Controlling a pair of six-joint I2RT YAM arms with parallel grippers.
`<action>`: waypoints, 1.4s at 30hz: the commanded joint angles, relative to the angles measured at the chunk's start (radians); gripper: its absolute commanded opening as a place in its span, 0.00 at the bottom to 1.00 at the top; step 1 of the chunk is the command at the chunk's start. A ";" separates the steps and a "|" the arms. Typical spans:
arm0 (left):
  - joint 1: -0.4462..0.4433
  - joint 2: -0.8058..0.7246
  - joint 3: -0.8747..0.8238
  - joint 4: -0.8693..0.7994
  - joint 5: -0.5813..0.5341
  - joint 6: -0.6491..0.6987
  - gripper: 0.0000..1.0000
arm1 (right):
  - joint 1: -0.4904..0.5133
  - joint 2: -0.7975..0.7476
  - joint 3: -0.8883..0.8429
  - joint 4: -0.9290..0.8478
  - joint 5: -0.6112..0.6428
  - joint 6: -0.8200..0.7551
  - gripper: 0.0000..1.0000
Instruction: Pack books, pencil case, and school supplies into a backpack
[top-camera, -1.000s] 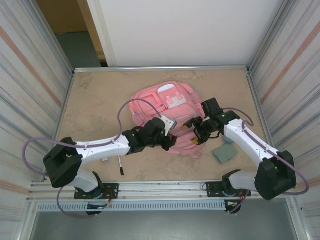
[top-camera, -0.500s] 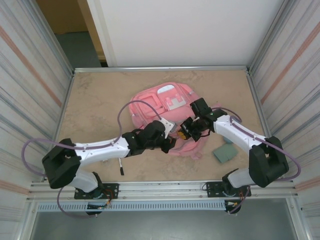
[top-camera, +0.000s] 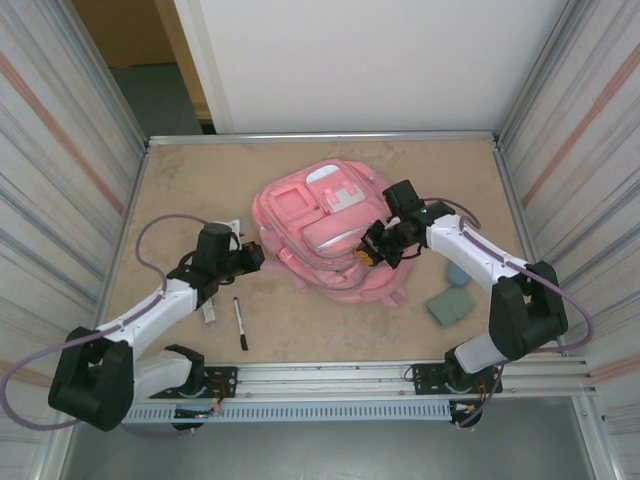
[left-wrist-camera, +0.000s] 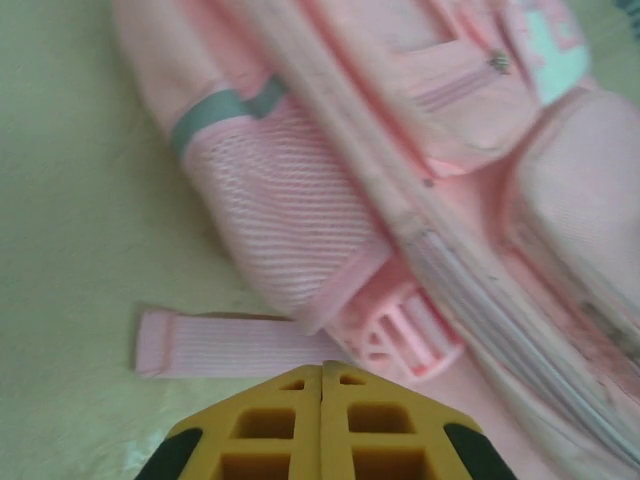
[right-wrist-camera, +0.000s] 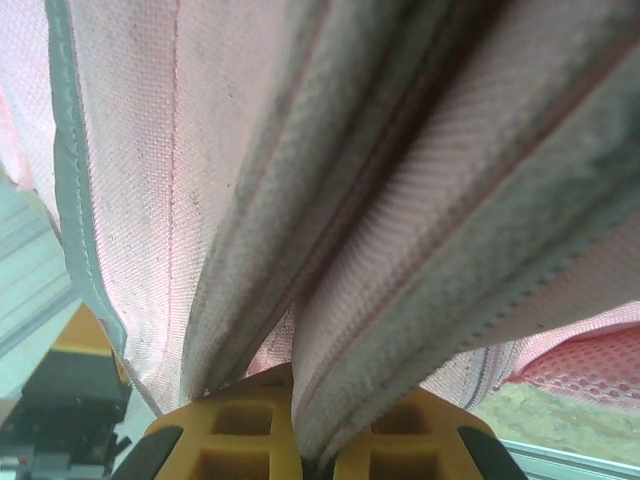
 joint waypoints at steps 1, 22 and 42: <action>0.003 0.042 0.038 0.043 0.133 -0.025 0.00 | 0.019 0.016 0.053 -0.013 -0.070 -0.056 0.00; -0.625 0.138 0.327 -0.247 -0.175 -0.348 0.50 | 0.101 0.084 0.112 0.053 -0.056 -0.014 0.00; -0.677 0.270 0.465 -0.474 -0.418 -0.427 0.17 | 0.129 0.104 0.094 0.077 -0.063 0.015 0.00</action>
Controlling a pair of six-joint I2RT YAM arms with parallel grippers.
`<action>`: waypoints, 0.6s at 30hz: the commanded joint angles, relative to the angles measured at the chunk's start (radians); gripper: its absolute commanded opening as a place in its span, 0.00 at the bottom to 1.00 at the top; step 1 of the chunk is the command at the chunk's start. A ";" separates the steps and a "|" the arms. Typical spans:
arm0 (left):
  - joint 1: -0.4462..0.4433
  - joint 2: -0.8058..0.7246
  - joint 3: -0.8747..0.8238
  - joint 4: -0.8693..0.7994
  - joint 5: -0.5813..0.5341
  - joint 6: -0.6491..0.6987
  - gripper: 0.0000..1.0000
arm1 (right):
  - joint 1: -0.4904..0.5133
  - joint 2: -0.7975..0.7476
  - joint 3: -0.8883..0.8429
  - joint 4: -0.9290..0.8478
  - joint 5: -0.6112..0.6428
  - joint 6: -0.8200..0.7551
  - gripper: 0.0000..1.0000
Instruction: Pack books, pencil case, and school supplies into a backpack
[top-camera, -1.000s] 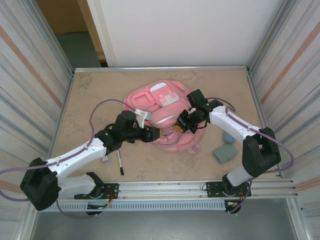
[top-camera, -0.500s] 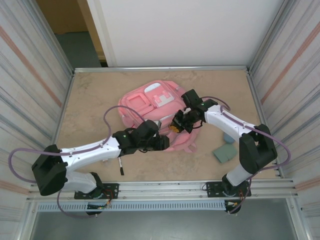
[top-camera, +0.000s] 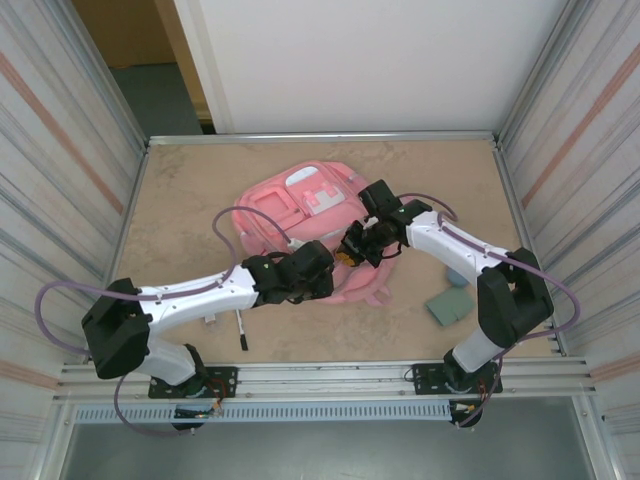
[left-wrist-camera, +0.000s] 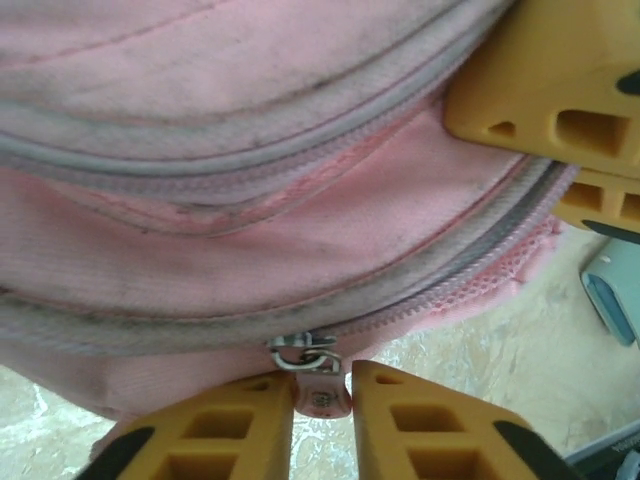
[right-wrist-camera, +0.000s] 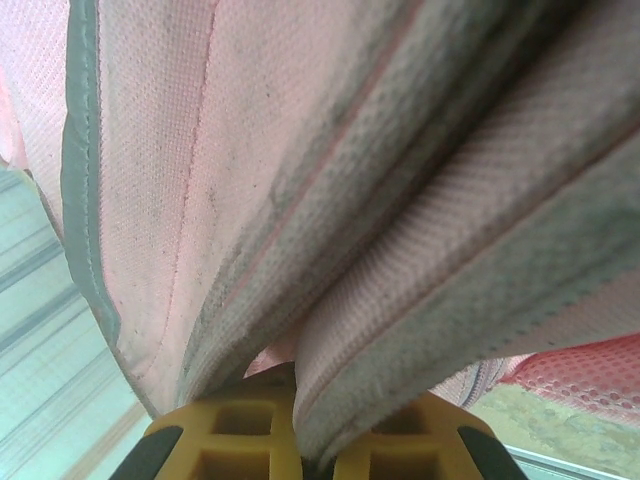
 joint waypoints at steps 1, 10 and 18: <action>0.001 -0.021 0.017 -0.048 -0.072 0.007 0.15 | 0.009 0.013 0.023 0.019 -0.074 -0.008 0.00; 0.059 -0.151 -0.115 0.009 -0.022 0.050 0.02 | -0.002 0.015 0.016 0.021 -0.073 -0.017 0.00; 0.232 -0.345 -0.297 0.102 0.121 0.151 0.00 | -0.031 0.003 0.012 0.006 -0.078 -0.017 0.00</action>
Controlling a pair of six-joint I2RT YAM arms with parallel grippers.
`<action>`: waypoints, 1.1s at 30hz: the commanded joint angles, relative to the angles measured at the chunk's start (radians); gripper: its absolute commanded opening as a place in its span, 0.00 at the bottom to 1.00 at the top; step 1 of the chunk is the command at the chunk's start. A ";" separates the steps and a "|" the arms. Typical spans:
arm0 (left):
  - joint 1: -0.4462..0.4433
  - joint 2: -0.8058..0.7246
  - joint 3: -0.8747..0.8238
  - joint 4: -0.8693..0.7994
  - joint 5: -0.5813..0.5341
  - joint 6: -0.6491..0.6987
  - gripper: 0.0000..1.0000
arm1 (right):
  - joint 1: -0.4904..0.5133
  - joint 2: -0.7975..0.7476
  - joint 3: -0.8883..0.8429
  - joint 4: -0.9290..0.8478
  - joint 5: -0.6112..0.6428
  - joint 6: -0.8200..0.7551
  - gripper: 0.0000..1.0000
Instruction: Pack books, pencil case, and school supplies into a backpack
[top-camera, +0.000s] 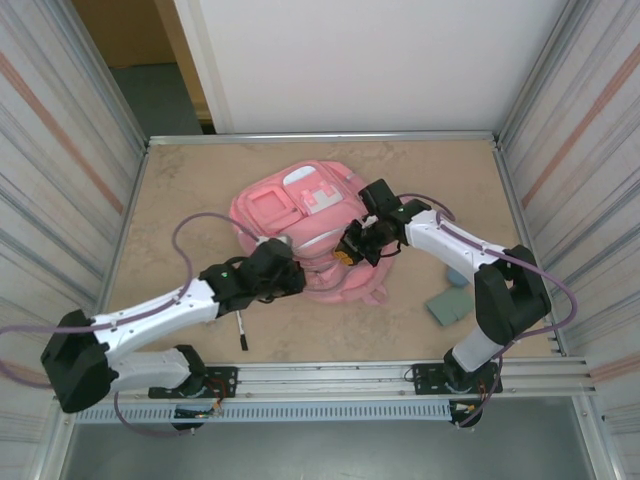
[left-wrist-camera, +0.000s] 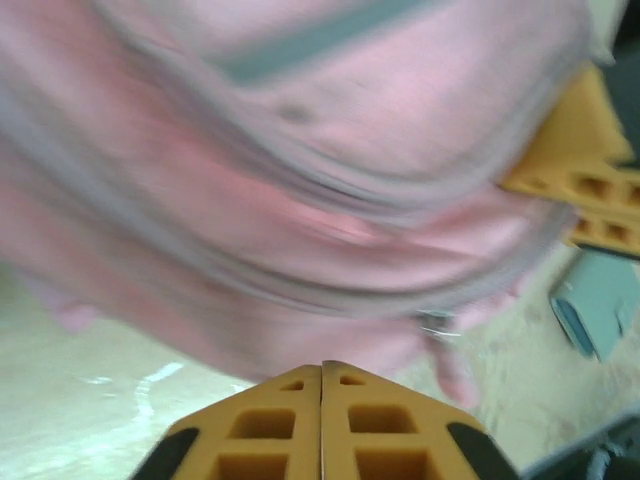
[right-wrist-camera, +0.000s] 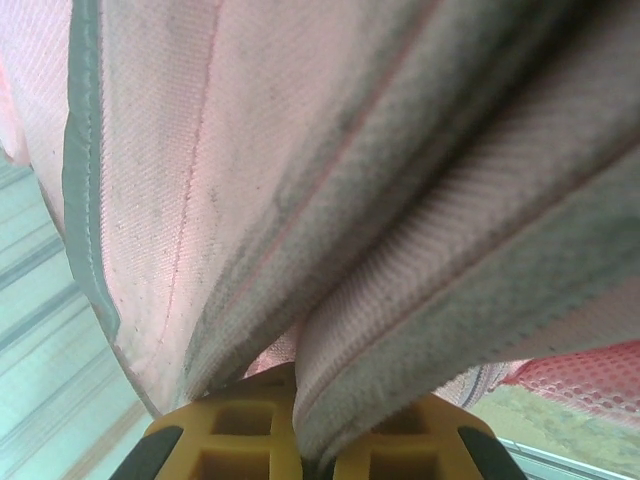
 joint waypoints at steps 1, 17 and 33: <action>0.091 -0.071 -0.079 0.017 0.067 0.070 0.00 | -0.012 -0.009 0.013 -0.018 -0.041 -0.016 0.00; -0.171 -0.056 0.189 -0.368 -0.262 -0.146 0.42 | 0.008 0.001 0.039 -0.024 -0.021 -0.045 0.00; -0.312 0.411 0.506 -0.439 -0.427 -0.325 0.47 | 0.030 0.017 0.029 0.014 -0.028 -0.038 0.00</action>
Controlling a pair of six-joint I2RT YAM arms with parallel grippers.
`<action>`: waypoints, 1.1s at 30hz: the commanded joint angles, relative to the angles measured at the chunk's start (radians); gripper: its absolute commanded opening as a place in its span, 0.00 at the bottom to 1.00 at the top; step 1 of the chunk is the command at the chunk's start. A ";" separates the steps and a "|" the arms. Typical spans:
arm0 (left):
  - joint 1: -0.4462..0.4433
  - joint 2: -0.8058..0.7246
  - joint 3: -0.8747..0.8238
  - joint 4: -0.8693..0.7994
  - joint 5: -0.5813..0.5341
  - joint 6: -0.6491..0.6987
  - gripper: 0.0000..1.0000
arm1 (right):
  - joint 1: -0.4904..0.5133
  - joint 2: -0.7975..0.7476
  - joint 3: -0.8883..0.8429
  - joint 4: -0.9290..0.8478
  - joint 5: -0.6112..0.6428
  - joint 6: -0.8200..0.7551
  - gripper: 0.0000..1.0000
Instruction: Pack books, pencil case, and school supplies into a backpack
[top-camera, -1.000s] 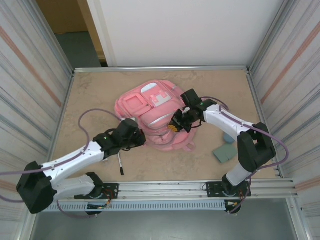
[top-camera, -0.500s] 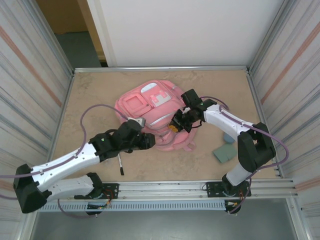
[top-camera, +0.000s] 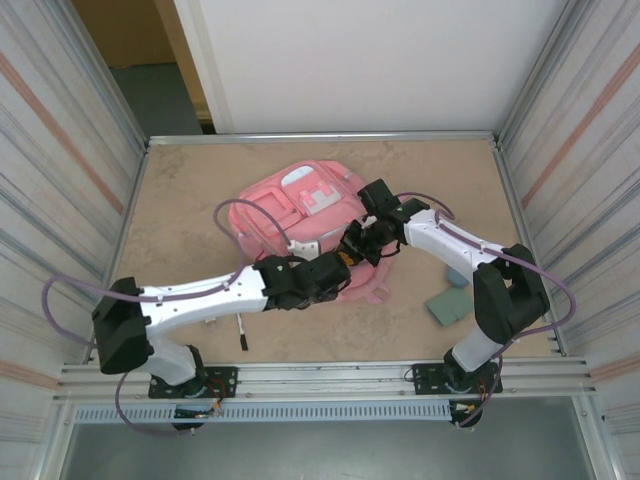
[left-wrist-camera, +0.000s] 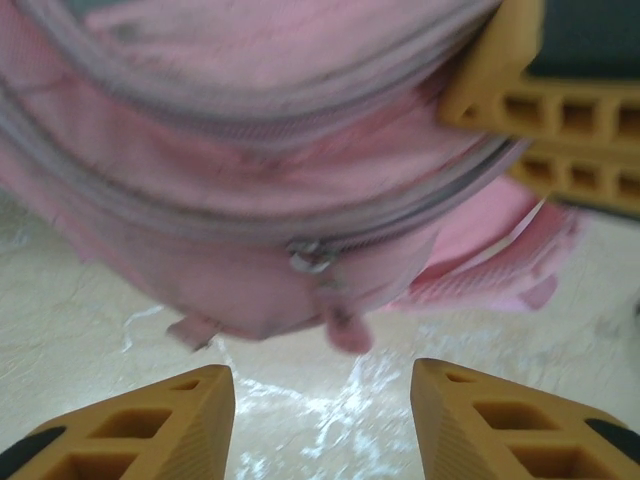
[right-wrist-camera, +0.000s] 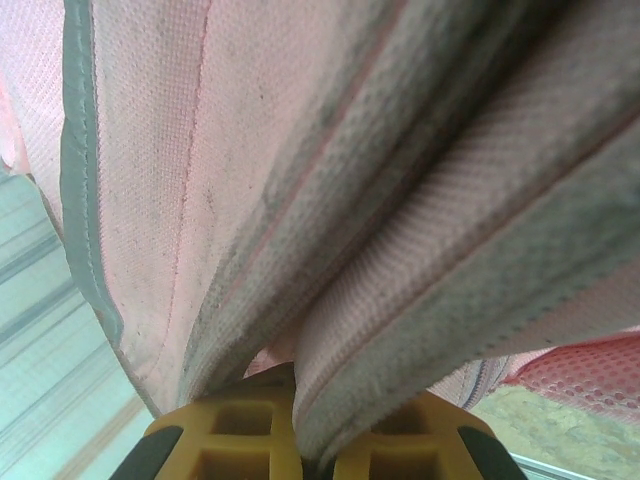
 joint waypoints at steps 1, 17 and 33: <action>-0.008 0.071 0.084 -0.073 -0.107 -0.060 0.45 | 0.017 0.009 0.021 0.026 -0.061 -0.015 0.00; 0.005 0.252 0.190 -0.188 -0.083 -0.149 0.31 | 0.012 0.008 0.016 0.034 -0.083 -0.024 0.00; 0.058 0.115 -0.002 -0.125 -0.045 -0.056 0.00 | -0.030 -0.002 0.014 0.017 -0.075 -0.043 0.00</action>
